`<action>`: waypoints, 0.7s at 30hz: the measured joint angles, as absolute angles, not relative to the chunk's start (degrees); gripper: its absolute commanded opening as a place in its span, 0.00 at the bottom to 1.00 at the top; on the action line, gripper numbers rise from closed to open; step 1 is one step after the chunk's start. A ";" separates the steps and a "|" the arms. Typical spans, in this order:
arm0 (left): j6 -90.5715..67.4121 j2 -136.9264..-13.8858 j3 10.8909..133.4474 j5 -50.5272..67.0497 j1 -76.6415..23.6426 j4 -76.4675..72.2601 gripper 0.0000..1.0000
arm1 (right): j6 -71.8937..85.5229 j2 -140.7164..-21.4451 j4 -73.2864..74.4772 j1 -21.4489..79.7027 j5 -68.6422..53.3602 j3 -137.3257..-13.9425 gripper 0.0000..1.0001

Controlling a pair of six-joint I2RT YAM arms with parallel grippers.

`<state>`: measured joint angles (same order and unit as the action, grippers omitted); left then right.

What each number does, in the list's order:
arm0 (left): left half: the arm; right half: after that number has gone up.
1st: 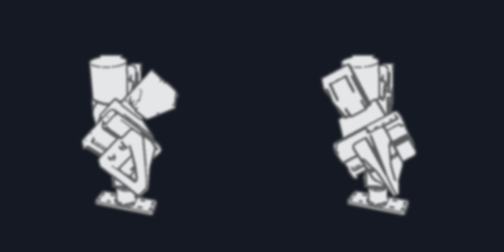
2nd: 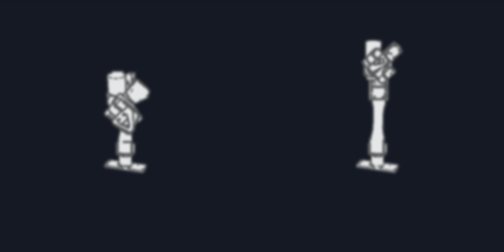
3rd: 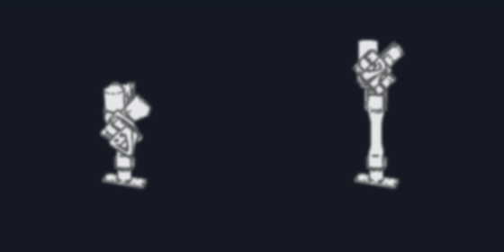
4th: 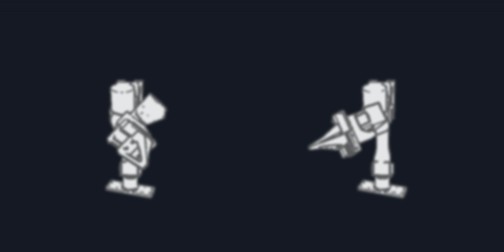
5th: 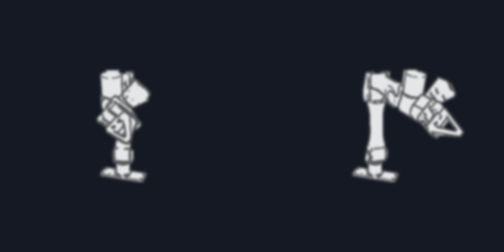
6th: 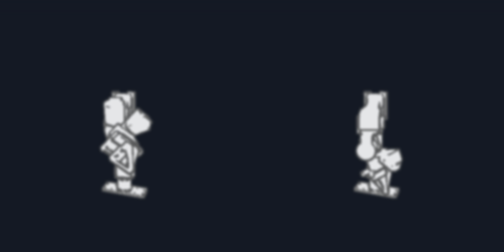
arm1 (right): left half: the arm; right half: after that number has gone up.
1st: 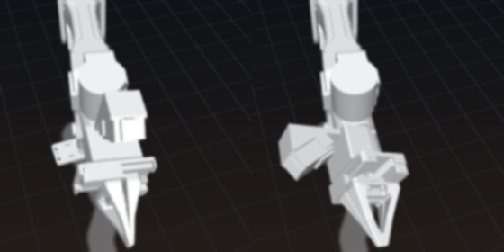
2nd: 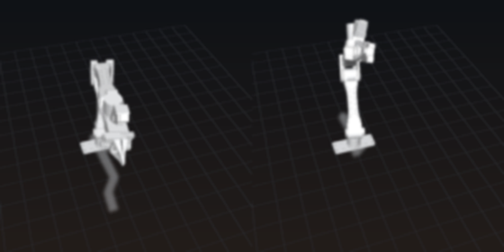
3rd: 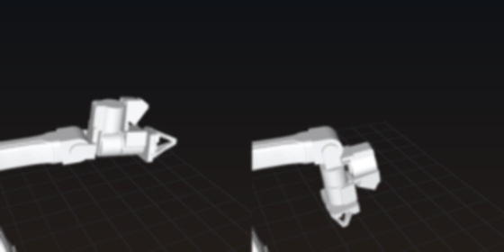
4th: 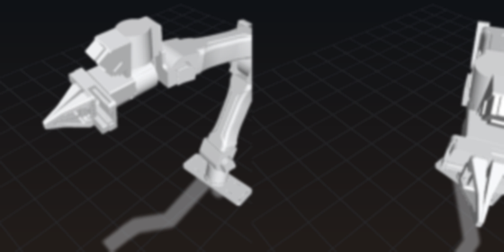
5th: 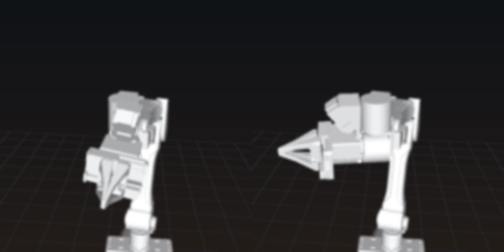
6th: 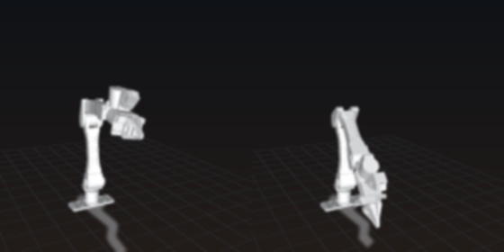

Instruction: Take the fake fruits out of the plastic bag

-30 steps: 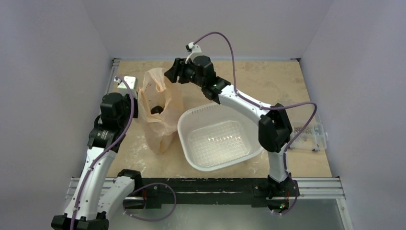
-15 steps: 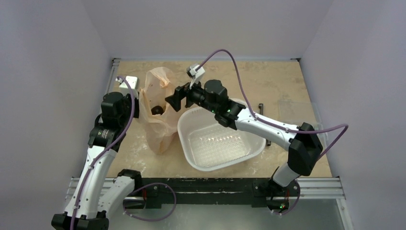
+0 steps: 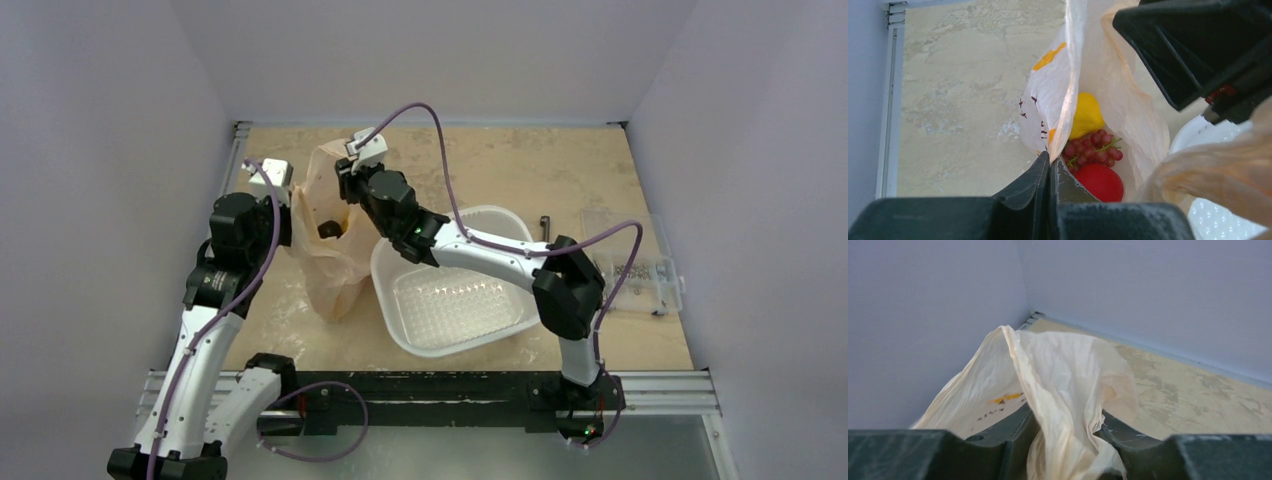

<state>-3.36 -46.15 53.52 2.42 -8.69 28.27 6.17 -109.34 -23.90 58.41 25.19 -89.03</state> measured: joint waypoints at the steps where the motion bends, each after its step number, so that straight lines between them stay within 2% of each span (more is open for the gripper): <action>1: -3.38 -45.98 53.49 2.11 -8.69 28.27 0.00 | 4.89 -110.43 -24.45 58.19 26.72 -90.21 0.14; 2: -3.38 -45.76 53.45 1.67 -8.69 28.25 0.00 | 3.40 -111.42 -24.82 57.89 27.99 -91.33 0.01; 9: -3.36 -42.37 52.10 -5.45 -8.64 27.90 0.00 | -4.89 -117.58 -24.64 54.61 28.14 -103.28 0.00; 15: -3.31 -40.23 51.64 -8.25 -8.14 26.15 0.00 | -5.37 -122.63 -19.53 51.40 20.88 -115.33 0.00; 16: -3.31 -40.01 51.62 -8.25 -7.94 25.76 0.00 | -5.23 -123.09 -18.68 51.29 19.90 -116.25 0.09; 17: -3.29 -39.92 51.62 -8.27 -7.79 25.67 0.00 | -4.97 -123.24 -17.78 51.24 19.38 -116.64 0.25; 21: -3.14 -40.82 51.62 -6.26 -7.33 25.69 0.00 | -1.74 -121.75 -13.26 51.24 18.35 -114.78 0.57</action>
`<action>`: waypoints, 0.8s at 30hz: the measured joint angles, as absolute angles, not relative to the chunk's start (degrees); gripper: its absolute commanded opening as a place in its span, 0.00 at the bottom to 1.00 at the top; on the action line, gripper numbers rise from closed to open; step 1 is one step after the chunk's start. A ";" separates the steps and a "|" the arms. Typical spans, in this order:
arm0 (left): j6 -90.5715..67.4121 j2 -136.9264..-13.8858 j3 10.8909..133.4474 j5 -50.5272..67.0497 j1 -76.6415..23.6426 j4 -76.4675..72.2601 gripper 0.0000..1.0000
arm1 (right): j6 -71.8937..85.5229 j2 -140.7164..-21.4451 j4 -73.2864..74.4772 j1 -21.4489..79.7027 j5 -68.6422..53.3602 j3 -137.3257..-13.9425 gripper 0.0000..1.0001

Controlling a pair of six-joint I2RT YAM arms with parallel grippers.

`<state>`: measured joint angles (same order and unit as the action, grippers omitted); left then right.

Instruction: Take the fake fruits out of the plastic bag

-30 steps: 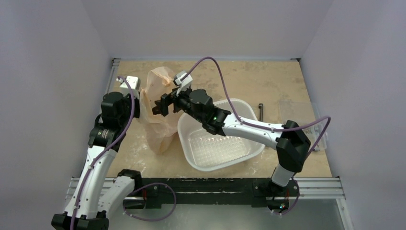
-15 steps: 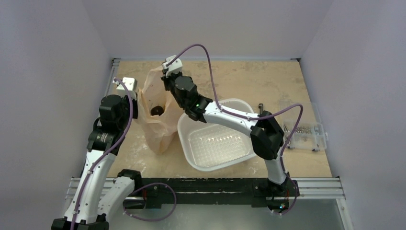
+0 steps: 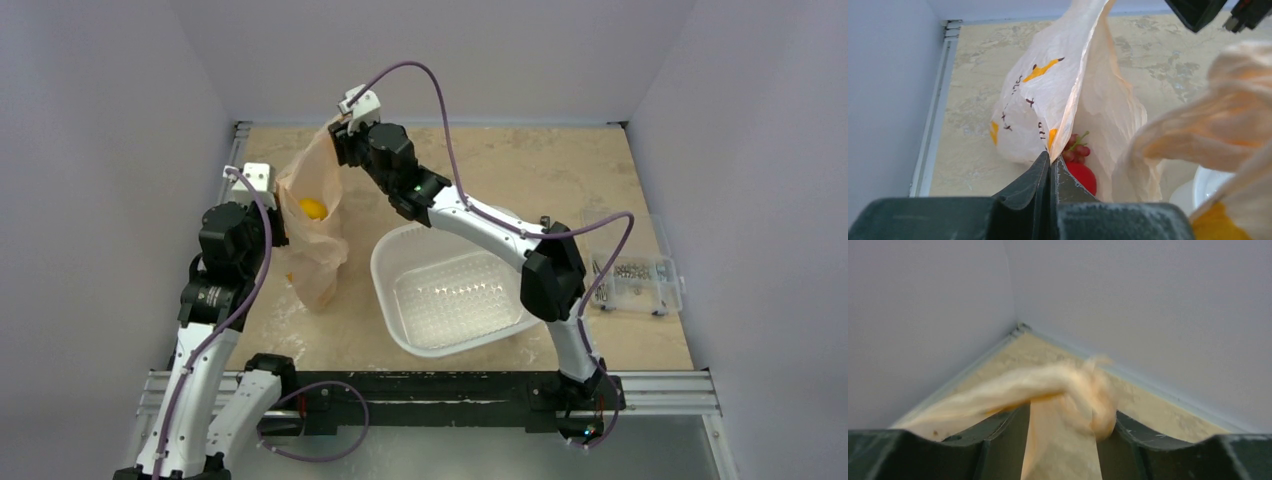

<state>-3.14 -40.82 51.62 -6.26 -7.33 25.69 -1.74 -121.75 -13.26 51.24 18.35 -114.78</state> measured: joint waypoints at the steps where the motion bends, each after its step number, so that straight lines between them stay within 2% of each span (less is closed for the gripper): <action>1: -3.14 -41.43 51.62 -5.02 -7.29 25.69 0.00 | -0.89 -120.22 -12.19 51.24 18.11 -112.42 0.64; 4: -3.11 -43.07 51.62 -2.46 -7.25 25.71 0.00 | 1.56 -113.12 -8.08 51.27 16.93 -103.50 0.75; 6: -2.83 -44.27 51.62 -1.50 -7.25 25.85 0.00 | 2.55 -108.97 -5.89 51.31 16.51 -99.85 0.78; 8: -2.68 -44.42 51.62 -0.93 -7.25 25.89 0.00 | 3.88 -104.42 -4.14 51.31 15.84 -96.51 0.78; 11: -2.28 -44.10 51.62 -0.45 -7.25 25.87 0.00 | 6.07 -98.21 -3.86 51.37 13.52 -91.15 0.72; 13: -2.26 -44.07 51.62 -0.40 -7.25 25.87 0.00 | 7.92 -94.78 -4.93 51.37 10.11 -87.18 0.71; 16: -2.26 -44.07 51.62 -0.36 -7.25 25.87 0.00 | 10.81 -94.30 -9.02 51.72 2.98 -84.44 0.71; 18: -2.26 -44.07 51.62 -0.27 -7.25 25.85 0.00 | 12.97 -96.90 -13.04 52.21 -2.70 -84.38 0.67; 22: -2.28 -43.94 51.62 -0.10 -7.25 25.71 0.00 | 16.78 -104.73 -18.61 53.32 -10.92 -86.32 0.48; 24: -2.31 -43.88 51.62 -0.12 -7.25 25.69 0.00 | 18.46 -108.62 -20.43 54.08 -13.87 -87.00 0.43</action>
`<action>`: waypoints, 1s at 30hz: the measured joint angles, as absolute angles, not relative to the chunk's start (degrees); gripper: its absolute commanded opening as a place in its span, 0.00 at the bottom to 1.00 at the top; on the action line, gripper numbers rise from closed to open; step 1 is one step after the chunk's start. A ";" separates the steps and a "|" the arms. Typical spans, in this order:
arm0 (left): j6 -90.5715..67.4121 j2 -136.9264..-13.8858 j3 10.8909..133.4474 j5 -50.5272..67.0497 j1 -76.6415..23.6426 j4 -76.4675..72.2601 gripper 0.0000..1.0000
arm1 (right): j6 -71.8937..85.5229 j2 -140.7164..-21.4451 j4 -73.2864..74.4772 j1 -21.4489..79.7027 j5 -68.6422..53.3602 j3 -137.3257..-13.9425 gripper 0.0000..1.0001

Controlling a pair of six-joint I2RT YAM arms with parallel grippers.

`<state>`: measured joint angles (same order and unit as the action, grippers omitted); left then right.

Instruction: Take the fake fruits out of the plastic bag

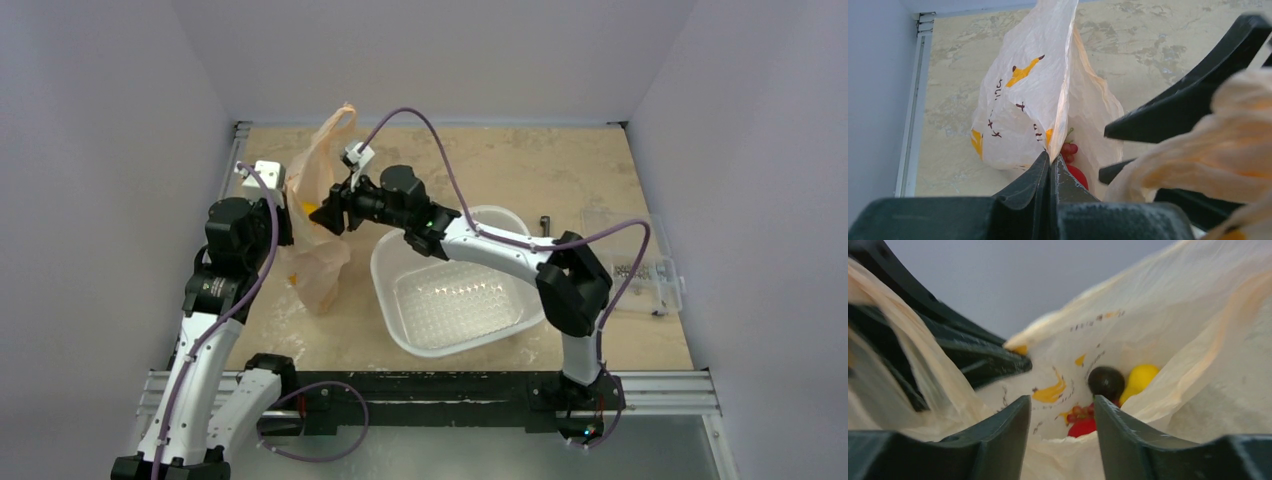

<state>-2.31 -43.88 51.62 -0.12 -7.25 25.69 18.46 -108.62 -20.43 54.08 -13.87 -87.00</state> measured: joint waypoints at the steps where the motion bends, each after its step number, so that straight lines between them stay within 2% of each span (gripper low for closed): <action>1: -2.33 -43.88 51.62 -0.19 -7.25 25.69 0.00 | 19.11 -109.97 -20.73 54.52 -14.79 -86.87 0.42; 7: -2.66 -43.75 51.62 -1.89 -7.22 25.17 0.00 | 19.44 -107.66 -28.36 59.77 -14.00 -73.19 0.40; 14: -8.08 -46.15 53.34 -3.51 -7.22 29.41 0.01 | 12.34 -107.24 -34.11 73.49 -2.28 -63.16 0.37; 21: -10.90 -44.16 53.56 -3.22 -7.22 32.95 0.00 | 4.32 -106.67 -32.01 74.00 5.78 -62.13 0.41; 30: -7.20 -39.62 51.46 3.62 -7.22 31.51 0.00 | 0.73 -95.11 -25.56 73.38 12.95 -66.96 0.43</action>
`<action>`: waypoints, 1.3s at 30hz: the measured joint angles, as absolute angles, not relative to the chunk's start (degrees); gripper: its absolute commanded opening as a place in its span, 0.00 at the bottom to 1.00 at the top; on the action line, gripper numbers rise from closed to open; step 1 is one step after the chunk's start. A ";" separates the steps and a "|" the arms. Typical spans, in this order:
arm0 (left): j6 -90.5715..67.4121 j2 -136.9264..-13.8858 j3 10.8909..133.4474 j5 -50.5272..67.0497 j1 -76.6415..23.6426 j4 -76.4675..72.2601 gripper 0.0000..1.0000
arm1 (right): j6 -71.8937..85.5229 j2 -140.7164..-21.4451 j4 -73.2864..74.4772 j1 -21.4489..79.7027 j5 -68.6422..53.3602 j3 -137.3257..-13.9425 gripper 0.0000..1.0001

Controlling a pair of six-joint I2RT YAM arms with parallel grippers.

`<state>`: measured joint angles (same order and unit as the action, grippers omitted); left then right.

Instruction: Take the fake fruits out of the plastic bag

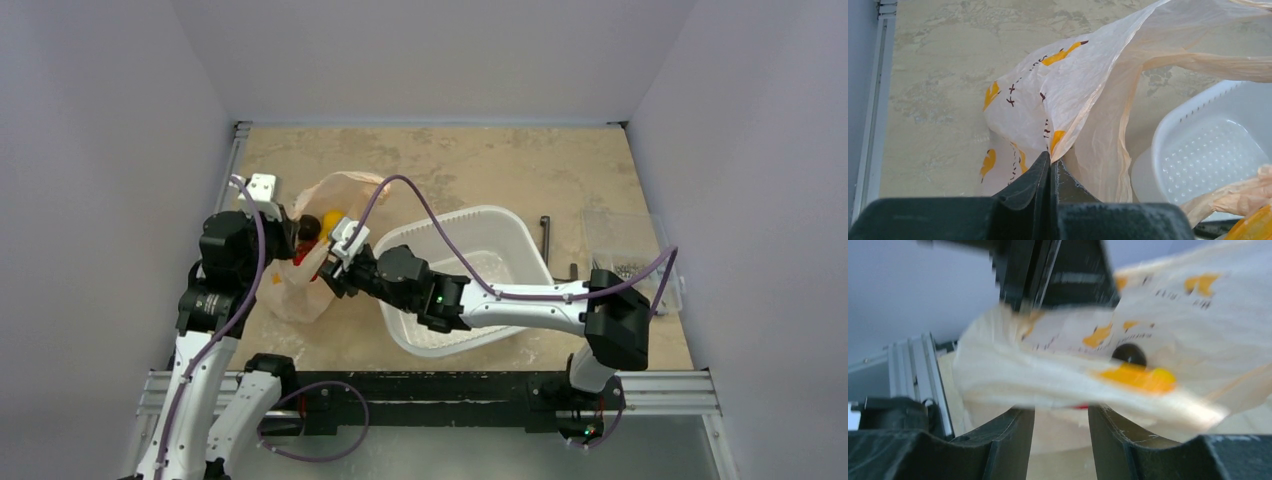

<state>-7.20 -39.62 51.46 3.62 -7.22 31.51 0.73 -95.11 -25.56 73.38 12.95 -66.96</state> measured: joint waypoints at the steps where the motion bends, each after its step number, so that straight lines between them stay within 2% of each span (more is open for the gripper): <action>1: -6.59 -38.72 50.72 4.47 -7.22 31.00 0.00 | 0.14 -95.07 -25.32 73.36 13.96 -68.55 0.43; 9: -3.84 -31.55 44.84 7.88 -7.22 27.40 0.00 | -0.91 -99.83 -21.80 70.78 15.97 -73.97 0.43; 16: -3.33 -29.98 42.92 10.48 -7.22 25.32 0.00 | -0.80 -110.61 -18.20 67.31 13.52 -80.29 0.44; 24: -3.33 -29.08 42.26 12.01 -7.22 24.47 0.00 | -2.63 -120.01 -14.24 65.19 8.43 -89.52 0.65; 30: -3.38 -28.77 41.89 11.22 -7.14 24.93 0.00 | -2.85 -121.19 -14.11 64.93 5.56 -90.48 0.75; 36: -3.42 -28.77 41.34 7.70 -7.11 26.96 0.00 | -2.31 -124.22 -14.57 64.93 4.75 -91.90 0.76; 39: -3.73 -29.04 41.34 5.17 -7.14 27.42 0.00 | -0.84 -124.11 -14.46 65.04 4.14 -90.91 0.70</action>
